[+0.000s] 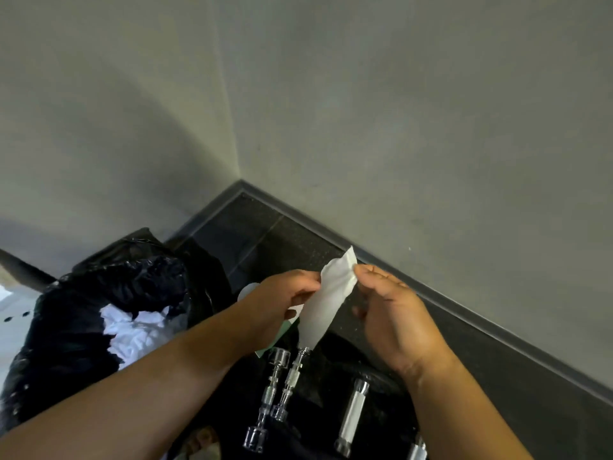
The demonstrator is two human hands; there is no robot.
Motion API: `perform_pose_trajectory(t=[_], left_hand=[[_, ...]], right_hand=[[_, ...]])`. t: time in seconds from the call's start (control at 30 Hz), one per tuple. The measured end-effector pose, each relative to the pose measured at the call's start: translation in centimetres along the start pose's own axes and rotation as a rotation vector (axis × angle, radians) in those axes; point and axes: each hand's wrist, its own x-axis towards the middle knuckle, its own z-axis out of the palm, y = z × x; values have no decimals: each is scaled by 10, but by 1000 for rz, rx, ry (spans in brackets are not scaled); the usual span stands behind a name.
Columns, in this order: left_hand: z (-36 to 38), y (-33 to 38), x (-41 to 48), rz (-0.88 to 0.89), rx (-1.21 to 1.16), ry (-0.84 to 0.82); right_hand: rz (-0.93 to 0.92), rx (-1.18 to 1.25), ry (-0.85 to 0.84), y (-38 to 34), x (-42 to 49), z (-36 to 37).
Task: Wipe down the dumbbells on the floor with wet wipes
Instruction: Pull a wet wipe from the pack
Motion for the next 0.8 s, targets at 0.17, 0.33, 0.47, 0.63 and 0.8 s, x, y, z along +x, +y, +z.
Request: perform_pose_trajectory(t=[0.17, 0.33, 0.47, 0.63, 0.8], left_hand=[[18, 28, -50, 206, 69, -65], [34, 54, -87, 318, 55, -3], [49, 77, -114, 274, -2, -79], [61, 108, -142, 142, -116, -160], [71, 122, -163, 94, -107, -133]], right_hand=[[-16, 36, -18, -25, -43, -1], [-15, 27, 58, -44, -80, -4], [-4, 51, 123, -52, -106, -6], [42, 191, 189, -57, -146, -12], [110, 327, 196, -51, -185, -13]])
